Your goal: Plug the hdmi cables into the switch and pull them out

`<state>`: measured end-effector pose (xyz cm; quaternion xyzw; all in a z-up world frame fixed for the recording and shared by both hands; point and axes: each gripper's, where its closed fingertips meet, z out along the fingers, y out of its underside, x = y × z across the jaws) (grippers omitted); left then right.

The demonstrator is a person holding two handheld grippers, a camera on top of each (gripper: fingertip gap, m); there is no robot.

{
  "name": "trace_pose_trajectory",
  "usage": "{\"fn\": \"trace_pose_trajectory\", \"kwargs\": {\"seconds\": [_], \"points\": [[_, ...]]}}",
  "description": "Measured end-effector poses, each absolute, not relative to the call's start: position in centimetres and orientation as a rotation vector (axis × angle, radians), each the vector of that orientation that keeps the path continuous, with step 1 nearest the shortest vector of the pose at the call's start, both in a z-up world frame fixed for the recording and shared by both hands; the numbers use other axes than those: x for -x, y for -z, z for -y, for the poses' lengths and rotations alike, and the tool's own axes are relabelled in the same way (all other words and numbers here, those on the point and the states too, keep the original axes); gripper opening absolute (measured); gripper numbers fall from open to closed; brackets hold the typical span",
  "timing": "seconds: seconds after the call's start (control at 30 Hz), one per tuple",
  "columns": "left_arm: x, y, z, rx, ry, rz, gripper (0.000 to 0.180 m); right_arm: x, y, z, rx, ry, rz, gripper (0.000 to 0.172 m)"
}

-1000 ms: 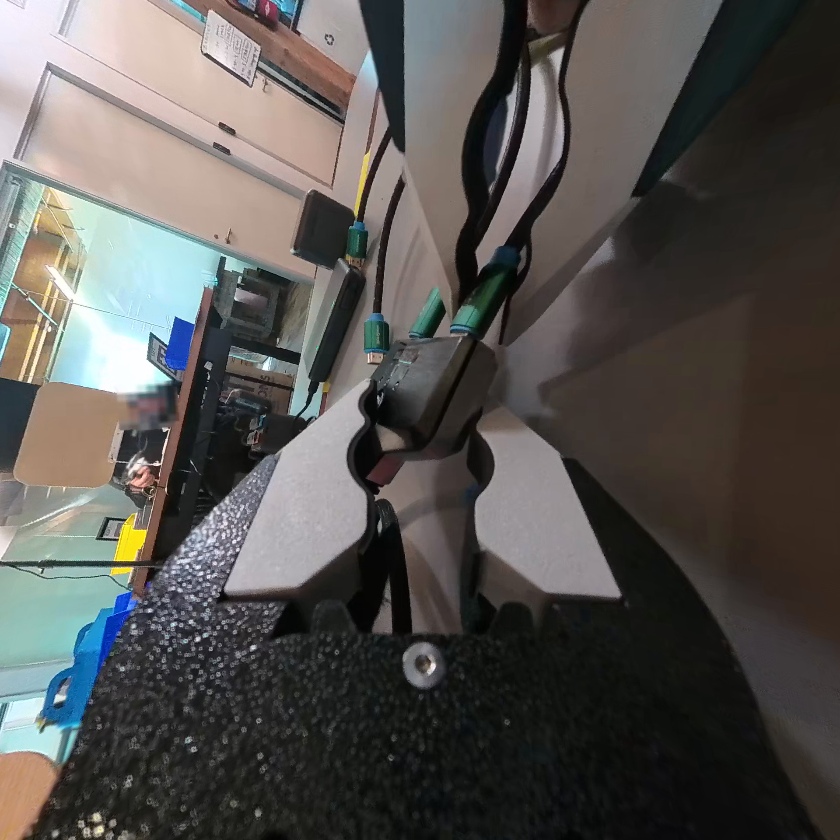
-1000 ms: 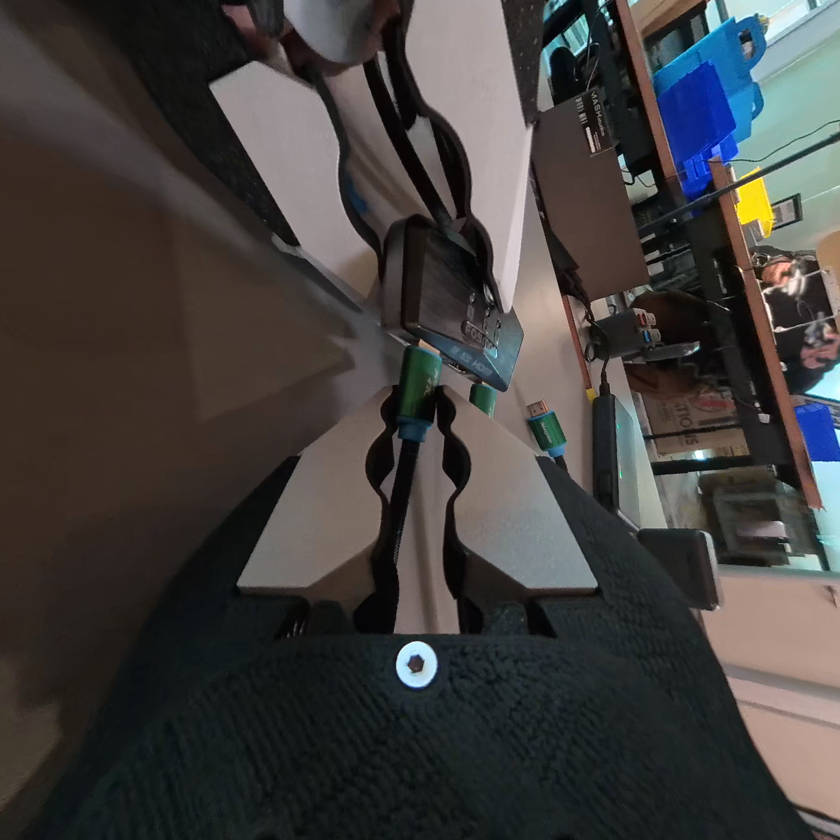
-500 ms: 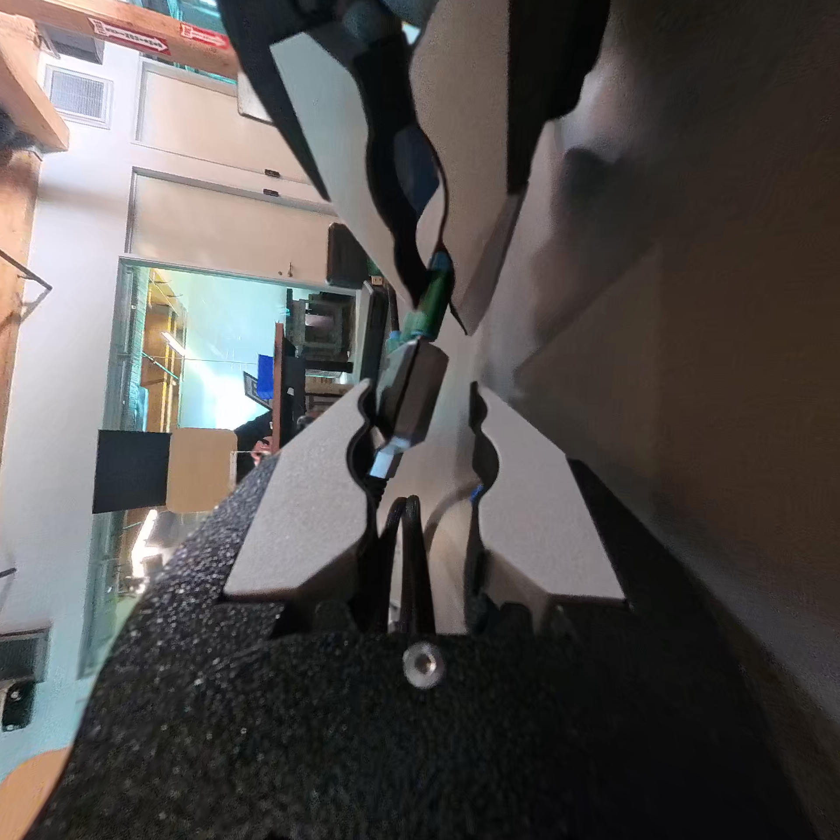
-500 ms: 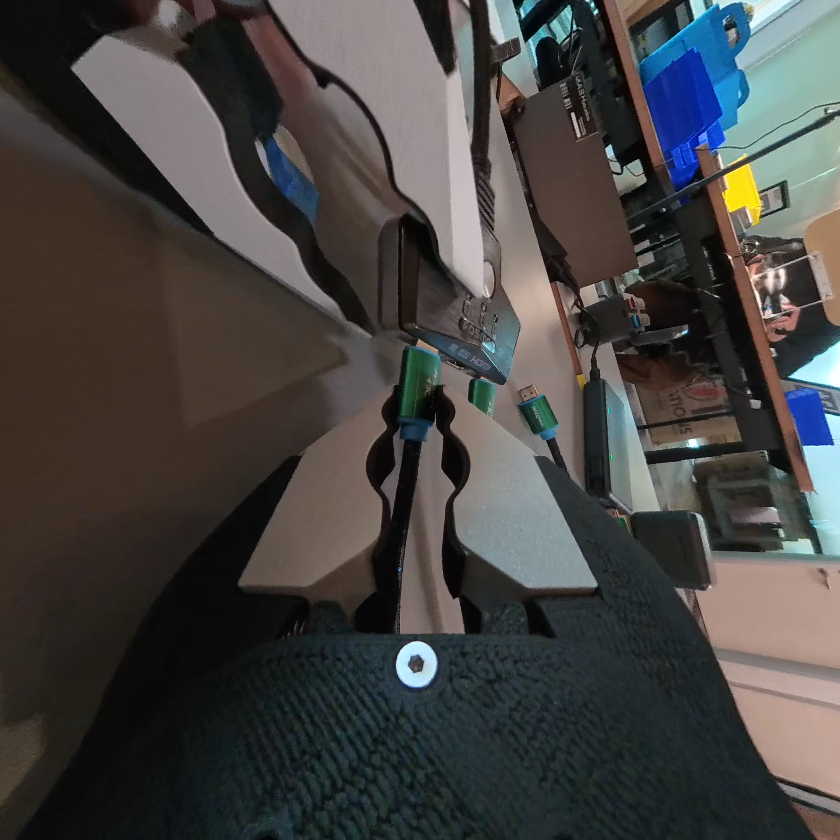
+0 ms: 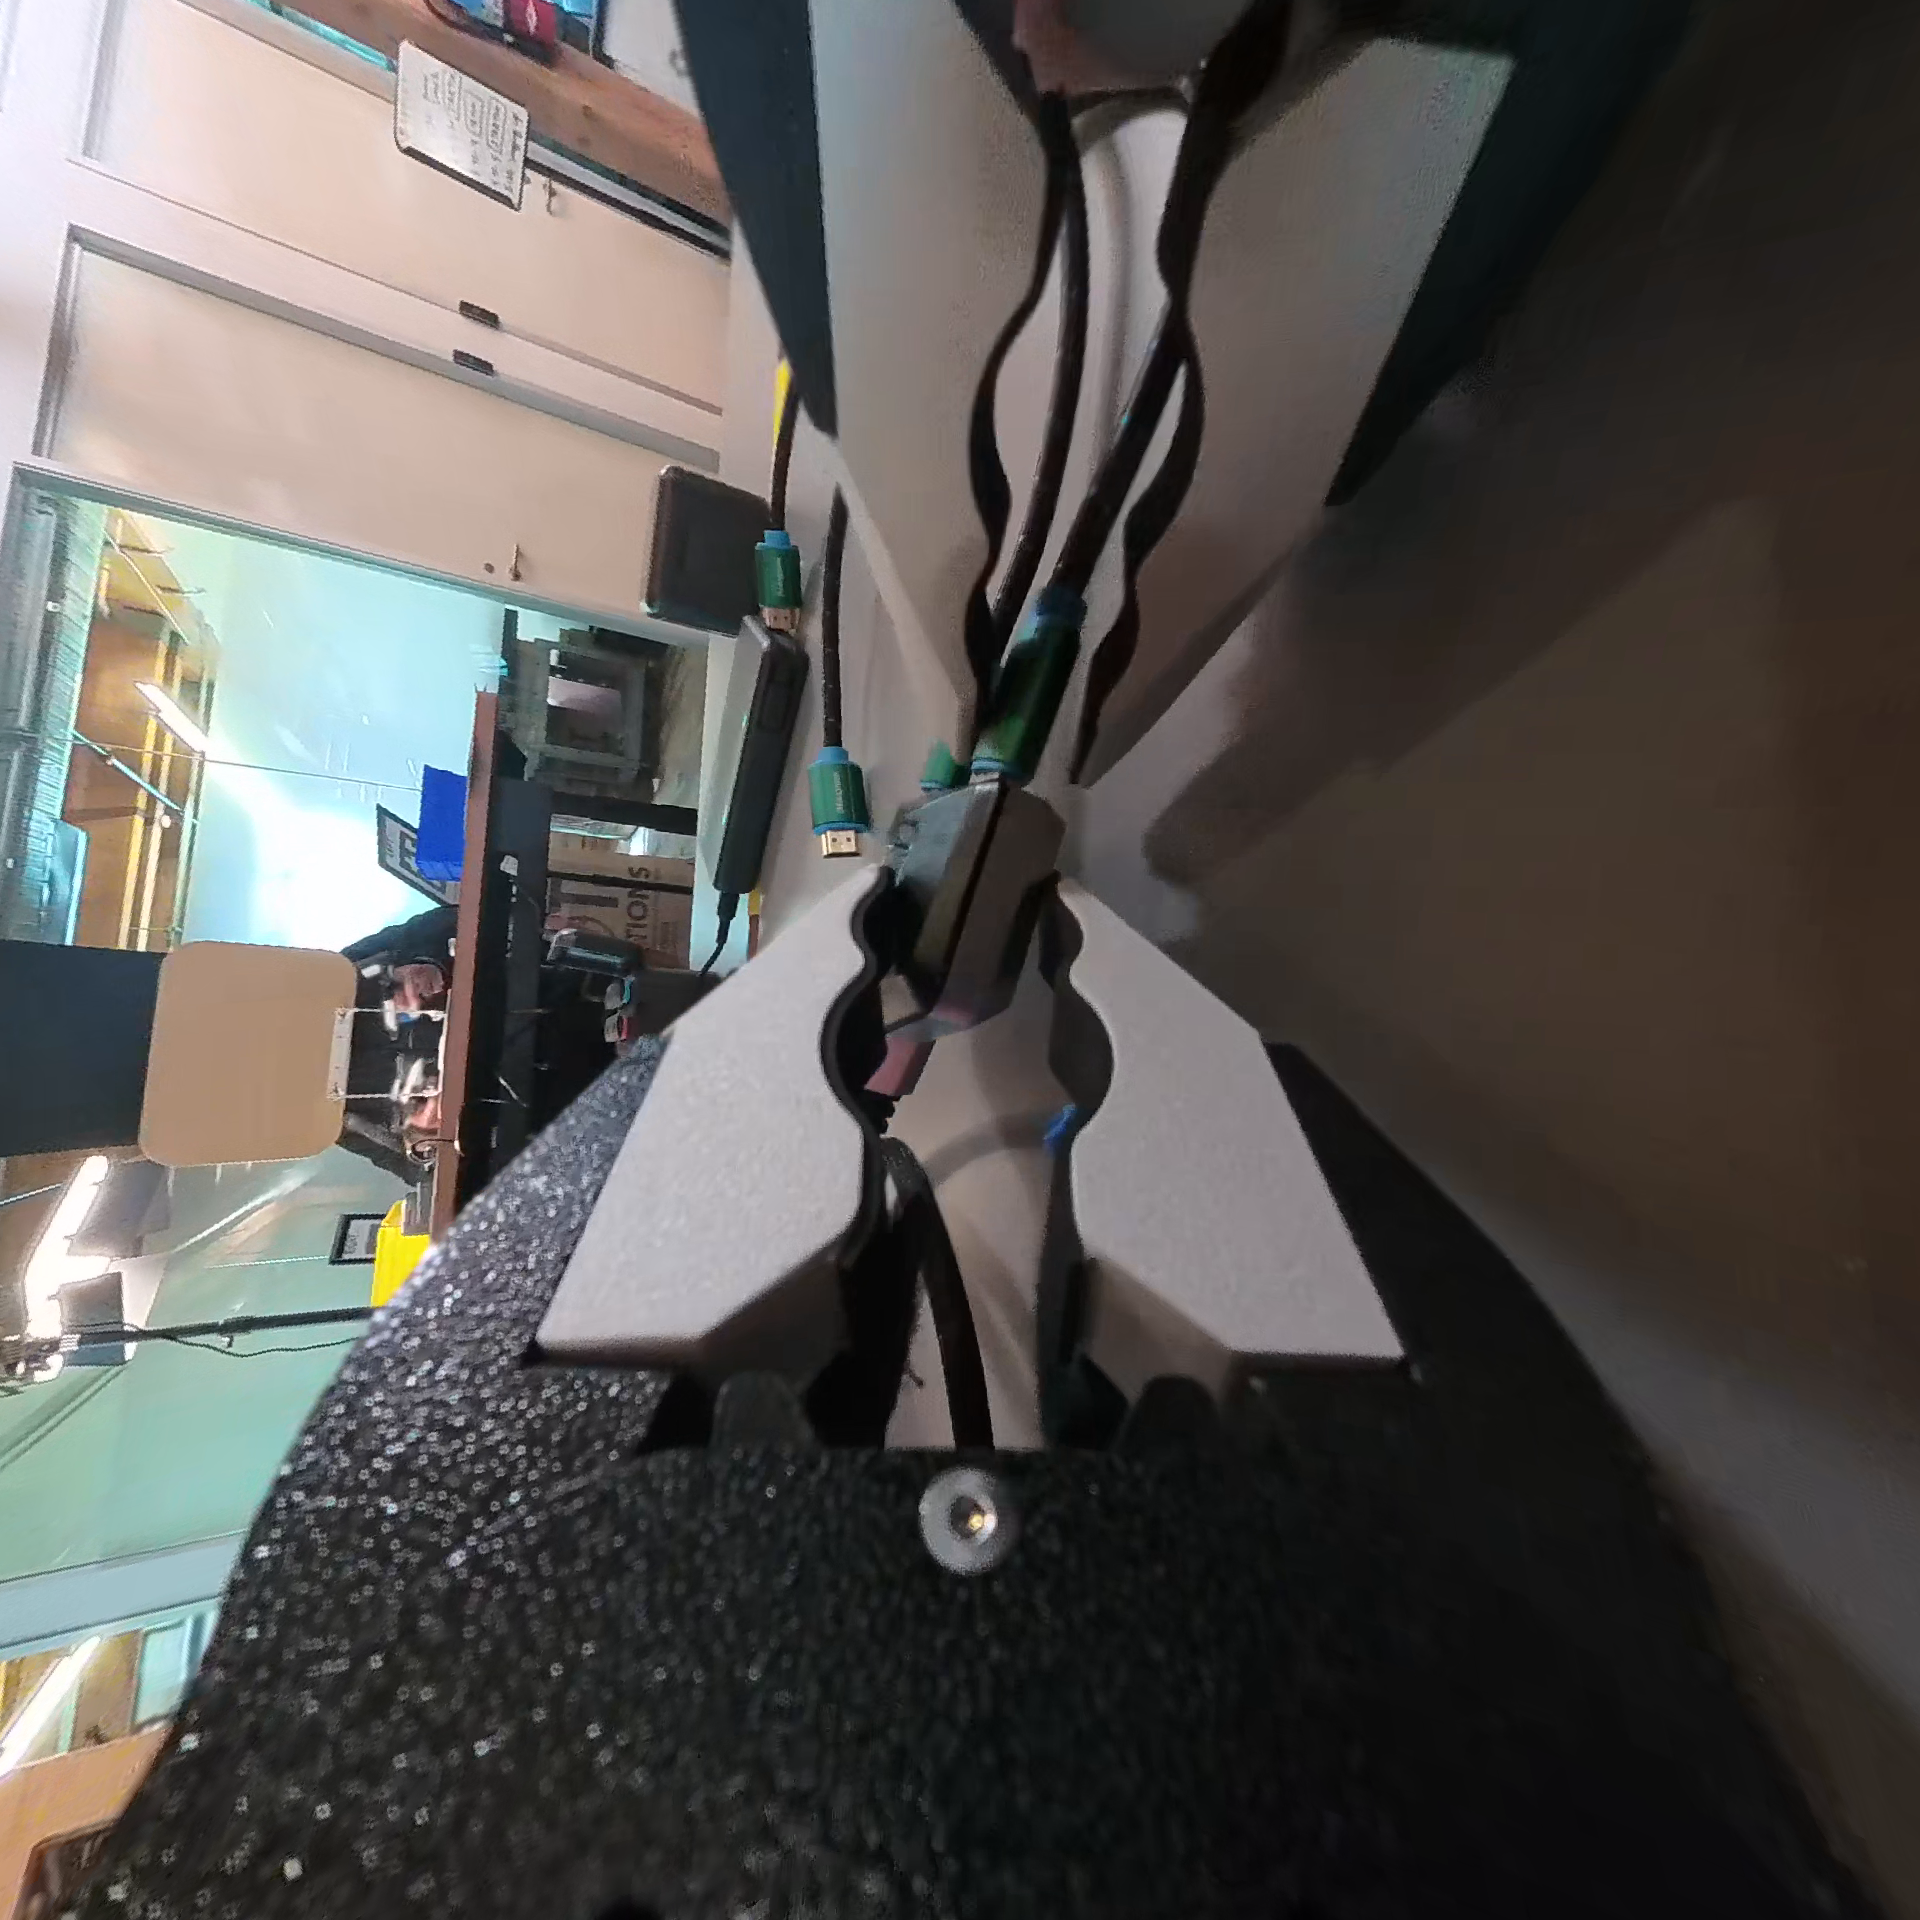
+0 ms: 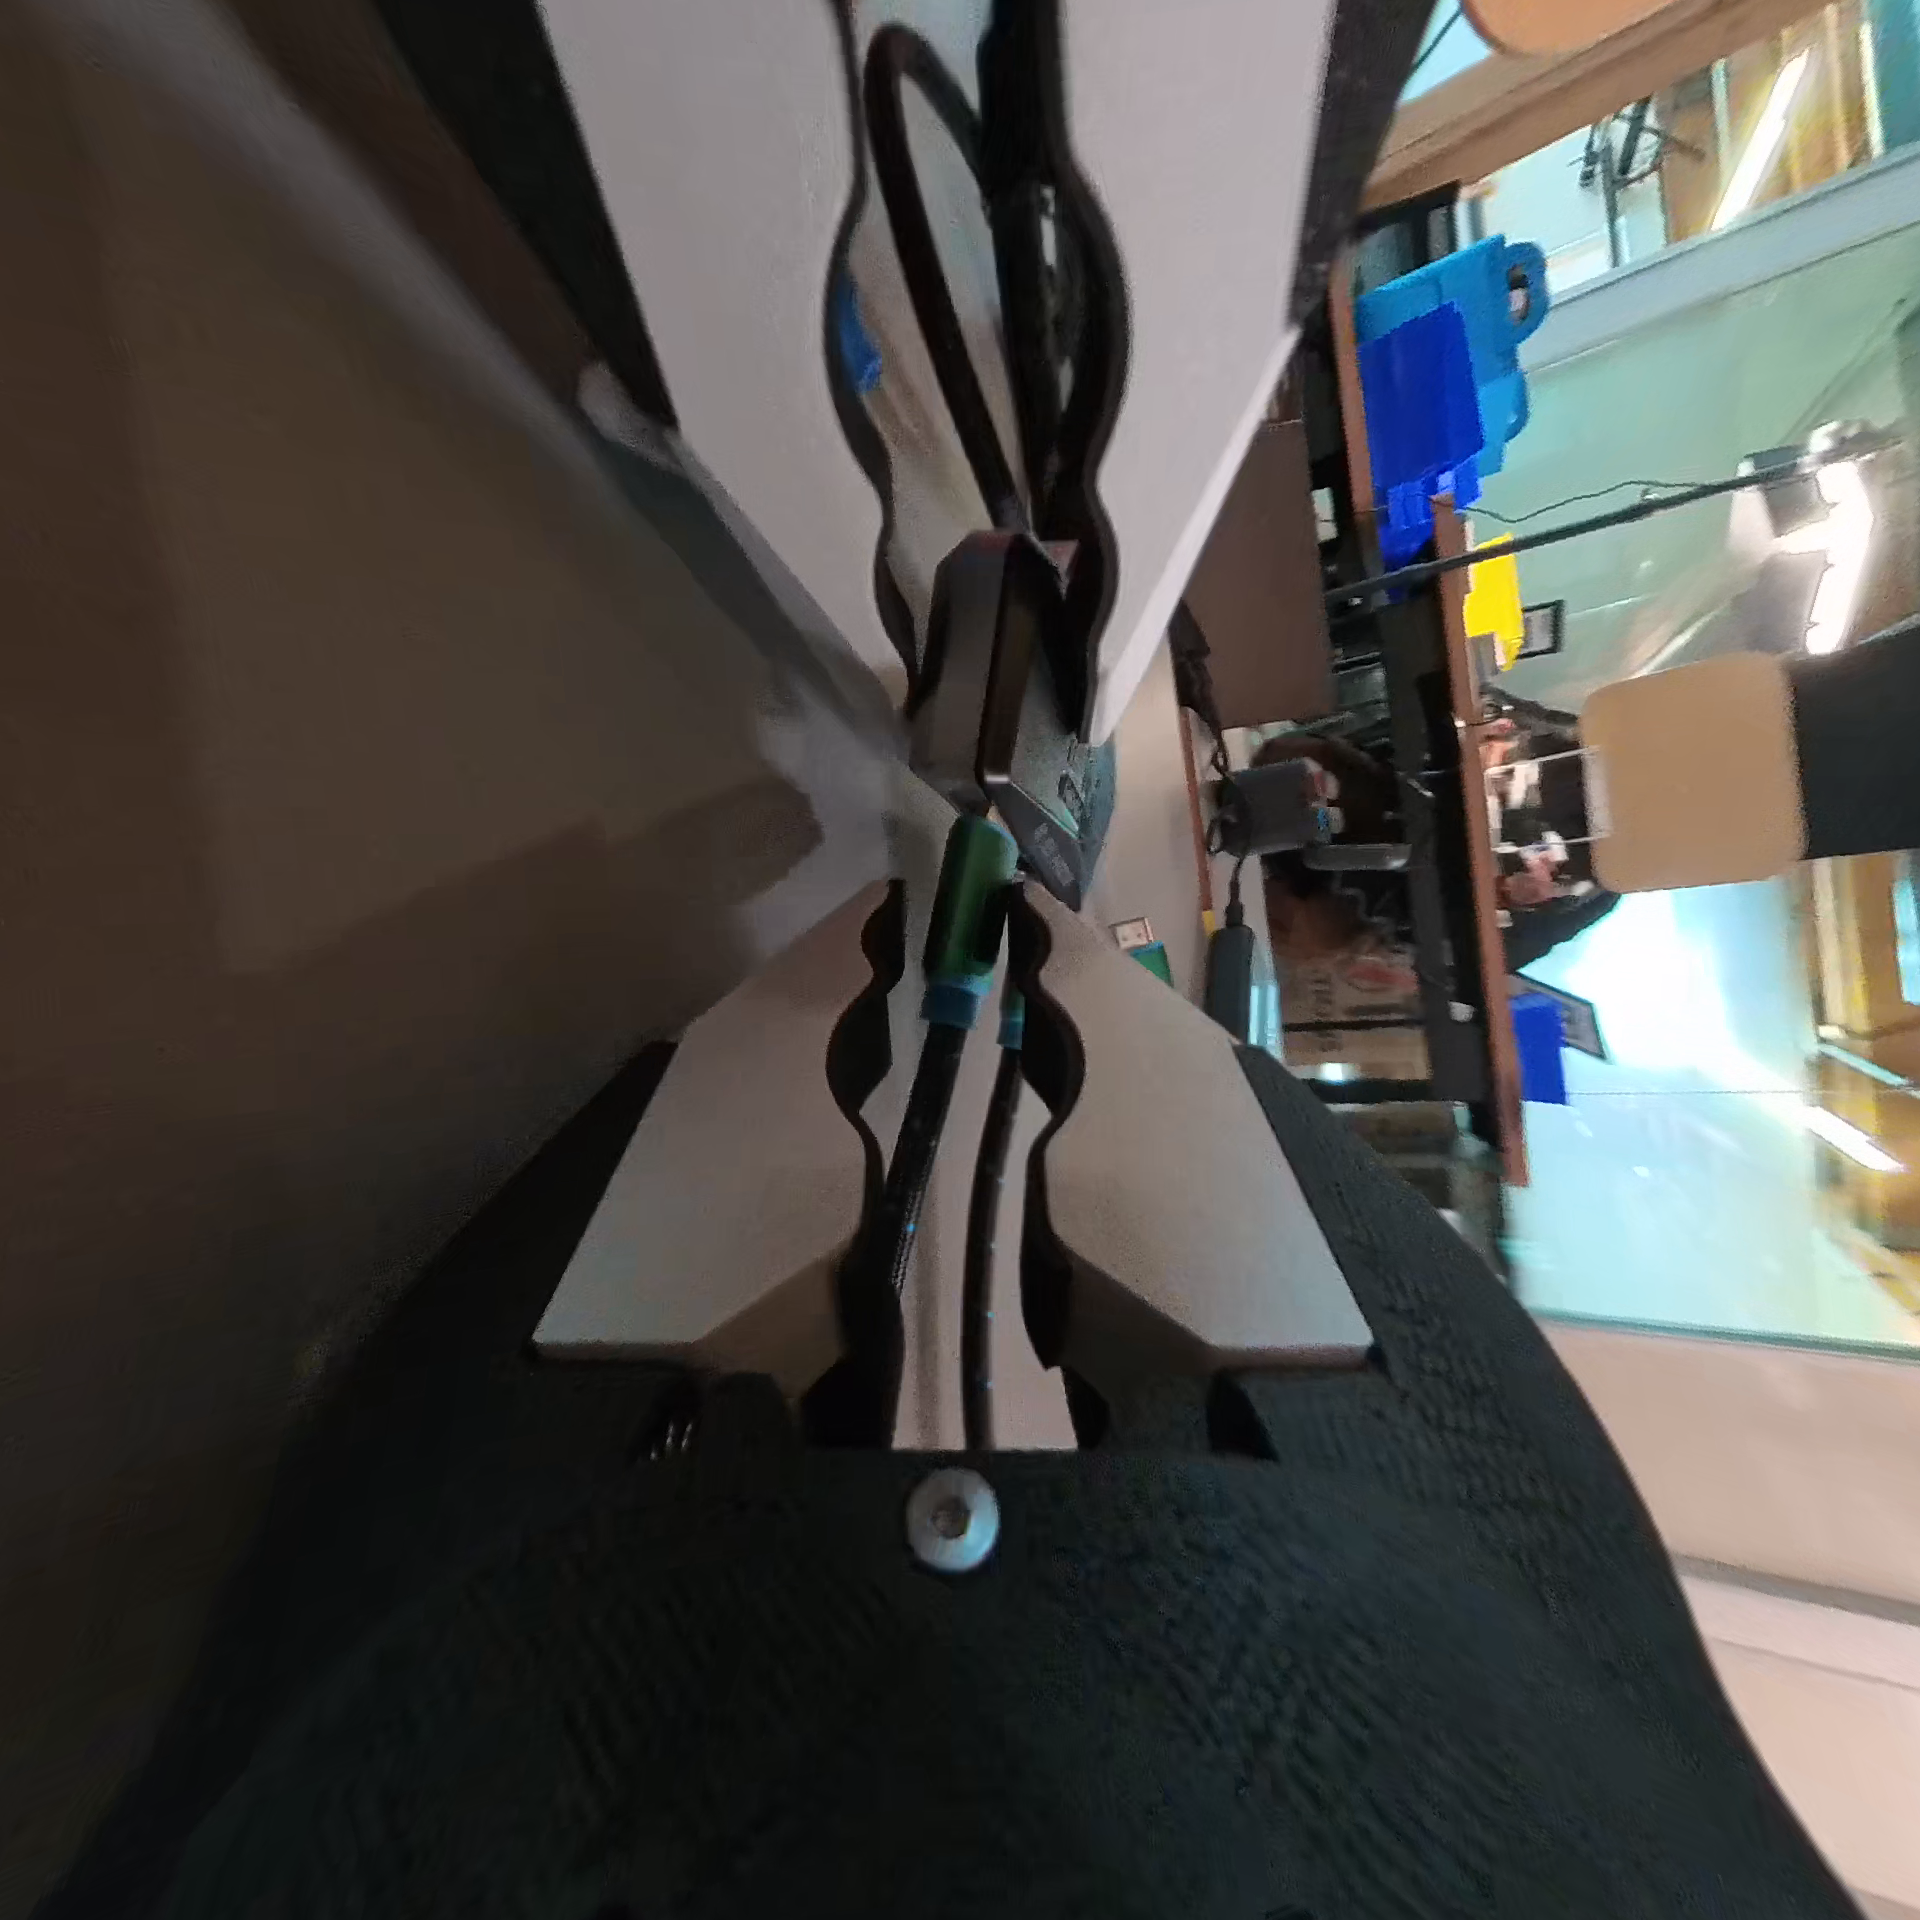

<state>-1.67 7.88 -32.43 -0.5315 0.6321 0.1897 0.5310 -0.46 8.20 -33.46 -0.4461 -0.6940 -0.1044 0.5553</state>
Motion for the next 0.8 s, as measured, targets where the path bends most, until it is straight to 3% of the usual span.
{"fn": "trace_pose_trajectory", "kwargs": {"seconds": [0.2, 0.8], "points": [[1.9, 32.3, -7.9, 1.297, -0.418, -1.479, 0.025, 0.6, 32.8, -8.7, 0.946, 0.402, 1.571, 0.011], [1.7, 33.3, -4.8, 1.229, -0.394, -1.485, 0.022, 0.3, 33.4, -5.4, 0.848, 0.222, 1.606, 0.011]]}}
